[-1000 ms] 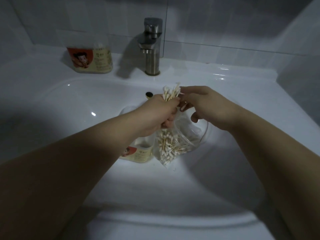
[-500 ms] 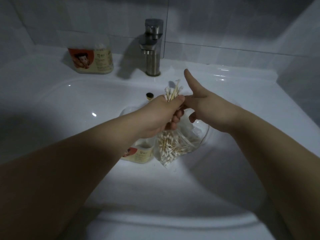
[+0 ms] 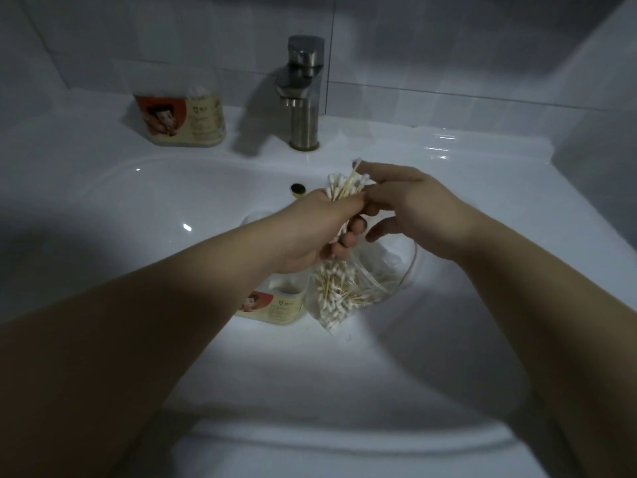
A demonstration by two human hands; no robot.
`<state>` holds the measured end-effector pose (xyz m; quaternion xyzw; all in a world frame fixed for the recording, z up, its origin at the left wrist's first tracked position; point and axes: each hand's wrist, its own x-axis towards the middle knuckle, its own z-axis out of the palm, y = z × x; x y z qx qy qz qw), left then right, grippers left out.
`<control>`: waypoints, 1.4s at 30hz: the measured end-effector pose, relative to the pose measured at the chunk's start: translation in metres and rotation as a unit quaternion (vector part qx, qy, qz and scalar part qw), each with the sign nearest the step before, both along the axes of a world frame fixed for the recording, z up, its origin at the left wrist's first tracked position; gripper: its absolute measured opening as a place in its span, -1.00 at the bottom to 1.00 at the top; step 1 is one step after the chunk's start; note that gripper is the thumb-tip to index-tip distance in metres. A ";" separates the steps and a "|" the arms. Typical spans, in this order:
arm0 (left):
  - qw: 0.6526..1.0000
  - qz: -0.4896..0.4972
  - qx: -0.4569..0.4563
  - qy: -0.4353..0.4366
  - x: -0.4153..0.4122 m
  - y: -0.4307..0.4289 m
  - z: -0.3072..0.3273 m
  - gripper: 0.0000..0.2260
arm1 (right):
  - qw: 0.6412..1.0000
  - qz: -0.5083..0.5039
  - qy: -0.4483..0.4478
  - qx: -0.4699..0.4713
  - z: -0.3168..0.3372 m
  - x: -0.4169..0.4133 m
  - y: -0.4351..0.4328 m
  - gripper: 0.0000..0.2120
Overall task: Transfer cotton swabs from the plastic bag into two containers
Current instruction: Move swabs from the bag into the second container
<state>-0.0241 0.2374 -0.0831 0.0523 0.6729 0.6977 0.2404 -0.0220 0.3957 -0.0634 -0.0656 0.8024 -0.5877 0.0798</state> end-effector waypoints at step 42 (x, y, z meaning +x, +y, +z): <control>0.999 0.037 -0.026 -0.027 -0.004 -0.003 -0.003 -0.79 | 0.910 0.135 0.274 0.281 -0.005 0.003 -0.017 0.32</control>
